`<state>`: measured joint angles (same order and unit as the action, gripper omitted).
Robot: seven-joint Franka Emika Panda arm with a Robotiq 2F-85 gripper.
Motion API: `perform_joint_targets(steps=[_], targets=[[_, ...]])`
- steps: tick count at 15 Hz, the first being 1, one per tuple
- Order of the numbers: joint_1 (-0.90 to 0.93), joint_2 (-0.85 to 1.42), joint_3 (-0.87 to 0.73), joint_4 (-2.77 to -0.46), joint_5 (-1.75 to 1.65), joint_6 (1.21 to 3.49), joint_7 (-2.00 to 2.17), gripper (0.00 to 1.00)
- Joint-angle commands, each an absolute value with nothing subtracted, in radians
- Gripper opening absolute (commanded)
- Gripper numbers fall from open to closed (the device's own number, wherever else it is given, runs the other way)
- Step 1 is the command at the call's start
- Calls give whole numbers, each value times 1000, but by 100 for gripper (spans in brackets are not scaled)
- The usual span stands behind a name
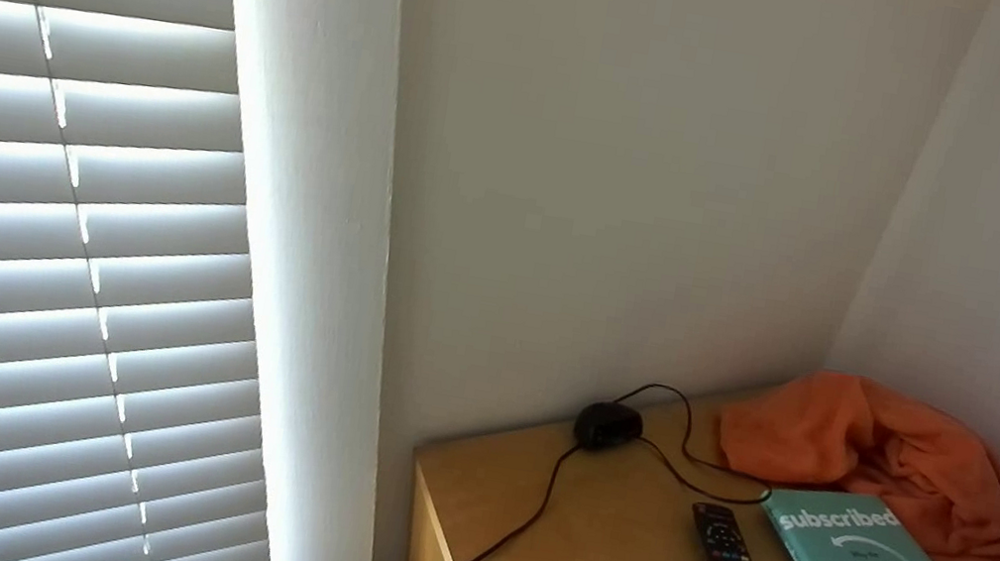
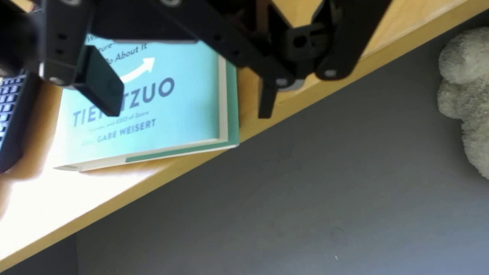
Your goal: Flip the light blue book on the cabinet top anticlockwise once
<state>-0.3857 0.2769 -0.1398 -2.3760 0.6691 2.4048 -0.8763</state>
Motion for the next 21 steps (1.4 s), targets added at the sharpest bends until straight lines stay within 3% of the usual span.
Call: perform_joint_targets(steps=[1,2,4,10,11,12,16,17,19,20,21], targets=[[-377,330,-125,-2372,730,2495,-911,100],[-373,345,-125,-2370,723,2517,-898,100],[-370,372,-120,-2369,706,2552,-880,88],[-360,390,-147,-2377,599,2575,-777,40],[-364,387,-148,-2381,580,2578,-761,39],[-371,383,-146,-2379,562,2570,-747,46],[-376,371,-149,-2389,472,2559,-672,54],[-379,371,-147,-2391,454,2558,-659,61],[-381,371,-147,-2394,421,2554,-631,62],[-383,369,-145,-2396,407,2550,-623,75],[-385,369,-145,-2395,395,2548,-615,79]])
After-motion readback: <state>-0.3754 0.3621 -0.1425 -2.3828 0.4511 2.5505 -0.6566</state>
